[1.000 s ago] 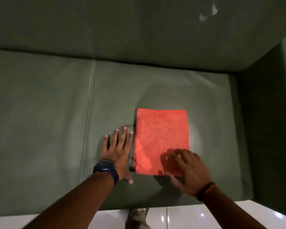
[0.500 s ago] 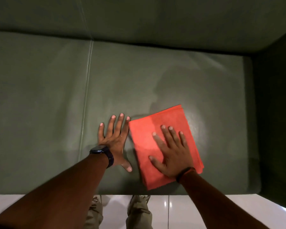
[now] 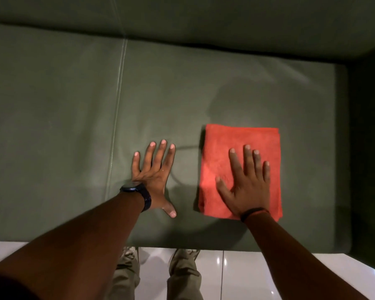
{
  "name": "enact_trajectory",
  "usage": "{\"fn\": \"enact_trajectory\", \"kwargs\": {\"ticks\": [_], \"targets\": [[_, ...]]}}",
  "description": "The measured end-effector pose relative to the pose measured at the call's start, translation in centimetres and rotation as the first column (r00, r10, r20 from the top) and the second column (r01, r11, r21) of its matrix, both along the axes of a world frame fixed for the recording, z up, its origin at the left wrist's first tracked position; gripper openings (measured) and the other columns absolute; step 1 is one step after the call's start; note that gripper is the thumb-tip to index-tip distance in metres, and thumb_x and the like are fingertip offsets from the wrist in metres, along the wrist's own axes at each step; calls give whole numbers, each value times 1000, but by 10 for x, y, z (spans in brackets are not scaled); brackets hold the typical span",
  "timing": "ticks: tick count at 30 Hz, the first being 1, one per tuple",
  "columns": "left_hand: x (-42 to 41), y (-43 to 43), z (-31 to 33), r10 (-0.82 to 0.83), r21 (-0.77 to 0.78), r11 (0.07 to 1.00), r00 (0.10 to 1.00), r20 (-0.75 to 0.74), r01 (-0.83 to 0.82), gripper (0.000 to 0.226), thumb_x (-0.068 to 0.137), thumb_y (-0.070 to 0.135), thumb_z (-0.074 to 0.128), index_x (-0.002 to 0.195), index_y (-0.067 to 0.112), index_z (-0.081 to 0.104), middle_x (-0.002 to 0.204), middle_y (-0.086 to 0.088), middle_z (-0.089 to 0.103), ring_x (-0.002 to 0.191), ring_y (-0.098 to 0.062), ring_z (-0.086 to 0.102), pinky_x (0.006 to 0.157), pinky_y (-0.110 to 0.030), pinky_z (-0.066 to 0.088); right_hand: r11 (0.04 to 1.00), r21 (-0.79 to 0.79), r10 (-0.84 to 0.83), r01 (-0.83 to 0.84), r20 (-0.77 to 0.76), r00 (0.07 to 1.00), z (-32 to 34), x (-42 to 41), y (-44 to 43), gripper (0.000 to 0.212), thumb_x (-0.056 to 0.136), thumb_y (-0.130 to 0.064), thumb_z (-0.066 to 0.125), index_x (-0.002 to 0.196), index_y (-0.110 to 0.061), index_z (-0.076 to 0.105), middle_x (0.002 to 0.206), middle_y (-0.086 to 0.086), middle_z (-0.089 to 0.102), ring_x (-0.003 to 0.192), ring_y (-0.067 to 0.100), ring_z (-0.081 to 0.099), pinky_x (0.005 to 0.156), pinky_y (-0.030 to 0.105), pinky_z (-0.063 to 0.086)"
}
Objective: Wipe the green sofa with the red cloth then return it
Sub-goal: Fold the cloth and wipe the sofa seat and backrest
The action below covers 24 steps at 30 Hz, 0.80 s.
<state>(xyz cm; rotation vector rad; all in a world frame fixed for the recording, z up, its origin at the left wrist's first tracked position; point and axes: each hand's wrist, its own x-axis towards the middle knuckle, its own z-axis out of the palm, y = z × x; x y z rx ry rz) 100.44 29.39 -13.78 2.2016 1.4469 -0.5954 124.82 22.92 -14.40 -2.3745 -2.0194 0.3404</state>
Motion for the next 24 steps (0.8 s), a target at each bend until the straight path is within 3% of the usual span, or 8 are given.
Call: {"fn": "enact_trajectory", "kwargs": {"ticks": [3,10,14,16,18,20,22,24], "targets": [[0,1,-3,10,15,1000,1000,0,-10,174,2,84,57,137,24,-34,139,1,-49,130,-27,-37,102,-51,-24,993,-37,-112,112,3,994,3,-25,10,81,79,-64,37,149,-28,17,158,12,16,145,34,9,115,57,9],[2,3,-3,38,17,999,998,-46,-37,174,-7,86,44,140,27,-28,151,4,-25,134,-23,-30,103,-47,-23,973,-75,207,-218,-135,969,12,-41,4,98,72,-82,36,149,-26,12,159,11,7,146,31,-3,116,53,-2],[2,-4,12,86,11,996,995,-48,-85,172,4,78,63,138,26,-33,155,0,-17,135,-21,-28,106,-55,-12,903,-137,383,-407,-170,908,34,2,-43,100,64,-79,54,145,-28,26,154,10,29,143,30,20,115,47,11],[1,-19,26,171,33,985,985,13,-172,173,9,69,75,143,22,-24,156,-5,-7,140,-30,-5,104,-65,8,885,-215,397,-413,-116,910,42,25,-64,90,61,-70,65,136,-27,41,145,10,44,135,33,37,111,47,16],[0,-42,34,158,100,979,968,193,-180,160,17,69,73,147,17,-3,156,-7,4,133,-37,24,95,-67,27,891,-201,401,-408,-74,913,44,36,-70,67,65,-60,67,122,-27,55,134,9,57,125,32,51,108,45,21],[6,-55,41,-5,129,991,966,258,-30,150,23,78,63,148,20,3,157,-1,3,128,-34,31,93,-61,27,885,-86,455,-458,-48,889,41,39,-65,37,78,-45,57,109,-25,63,121,6,66,117,28,58,105,42,27],[15,-64,42,-151,136,984,955,254,119,150,19,78,68,148,24,14,154,0,19,127,-31,34,93,-58,24,843,45,538,-536,-50,841,37,37,-58,20,87,-34,57,100,-22,66,106,3,70,107,26,63,101,40,35],[27,-63,44,-225,159,969,942,247,189,135,19,73,73,140,24,38,146,1,37,125,-29,39,92,-58,28,805,118,590,-582,-57,805,42,35,-49,13,89,-31,59,92,-21,66,93,0,70,95,23,64,95,36,41]]}}
